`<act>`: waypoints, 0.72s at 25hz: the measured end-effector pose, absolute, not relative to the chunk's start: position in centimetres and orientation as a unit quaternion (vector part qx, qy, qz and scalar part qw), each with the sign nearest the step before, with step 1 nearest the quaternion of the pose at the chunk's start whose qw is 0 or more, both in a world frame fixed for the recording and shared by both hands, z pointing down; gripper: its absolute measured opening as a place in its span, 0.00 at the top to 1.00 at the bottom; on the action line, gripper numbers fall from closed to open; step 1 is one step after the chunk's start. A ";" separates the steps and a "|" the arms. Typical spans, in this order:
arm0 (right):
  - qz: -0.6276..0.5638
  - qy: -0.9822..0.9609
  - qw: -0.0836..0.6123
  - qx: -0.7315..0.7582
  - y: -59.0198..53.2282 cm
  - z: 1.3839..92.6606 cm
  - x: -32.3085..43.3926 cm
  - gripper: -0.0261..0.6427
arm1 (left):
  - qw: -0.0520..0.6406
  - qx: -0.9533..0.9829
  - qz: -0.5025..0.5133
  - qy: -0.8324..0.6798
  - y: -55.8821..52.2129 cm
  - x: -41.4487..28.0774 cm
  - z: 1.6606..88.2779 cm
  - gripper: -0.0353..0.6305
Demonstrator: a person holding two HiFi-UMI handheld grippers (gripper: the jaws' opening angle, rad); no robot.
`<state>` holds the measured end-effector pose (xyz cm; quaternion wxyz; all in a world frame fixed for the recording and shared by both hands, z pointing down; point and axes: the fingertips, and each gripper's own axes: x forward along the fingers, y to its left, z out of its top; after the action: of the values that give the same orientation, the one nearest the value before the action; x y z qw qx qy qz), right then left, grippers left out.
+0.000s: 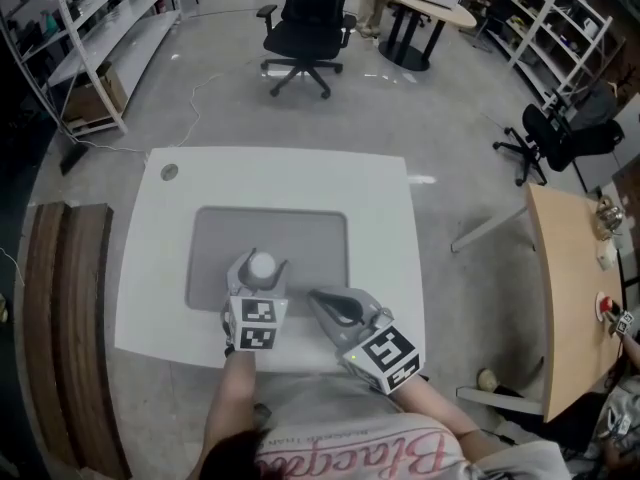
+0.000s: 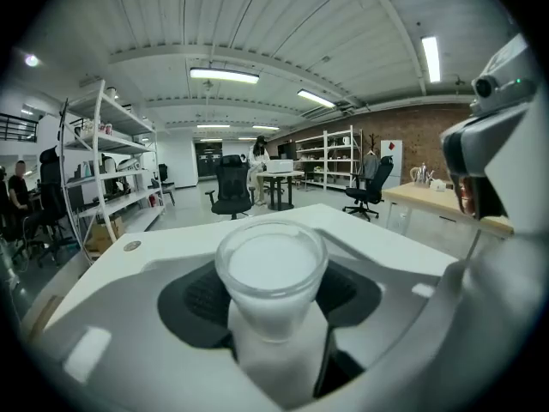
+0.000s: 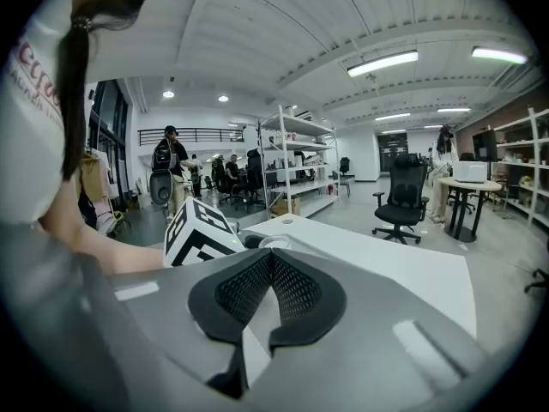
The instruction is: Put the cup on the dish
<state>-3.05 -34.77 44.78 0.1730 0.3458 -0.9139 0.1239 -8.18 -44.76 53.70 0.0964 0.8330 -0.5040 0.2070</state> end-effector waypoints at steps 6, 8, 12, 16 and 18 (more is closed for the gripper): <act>0.139 -0.903 0.183 0.364 -36.2 45.9 -1.9 0.96 | 0.109 0.827 0.234 -0.499 -46.3 -7.9 57.0 0.56; 0.142 -0.901 0.183 0.368 -36.6 46.0 -1.7 0.96 | 0.120 0.823 0.244 -0.499 -46.3 -8.0 57.8 0.56; 0.147 -0.897 0.180 0.376 -37.2 46.3 -1.3 0.96 | 0.139 0.820 0.245 -0.499 -46.4 -8.1 58.6 0.56; 0.152 -0.895 0.184 0.377 -37.2 46.5 -1.3 0.96 | 0.133 0.822 0.268 -0.484 -46.3 -7.6 59.5 0.56; 0.151 -0.896 0.185 0.375 -36.9 46.6 -1.6 0.96 | 0.155 0.821 0.267 -0.481 -46.3 -7.6 59.9 0.56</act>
<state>-1.55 -36.92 46.61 0.1846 0.3751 -0.8958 0.1510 -7.56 -46.26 59.88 0.1550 0.8208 -0.4808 0.2667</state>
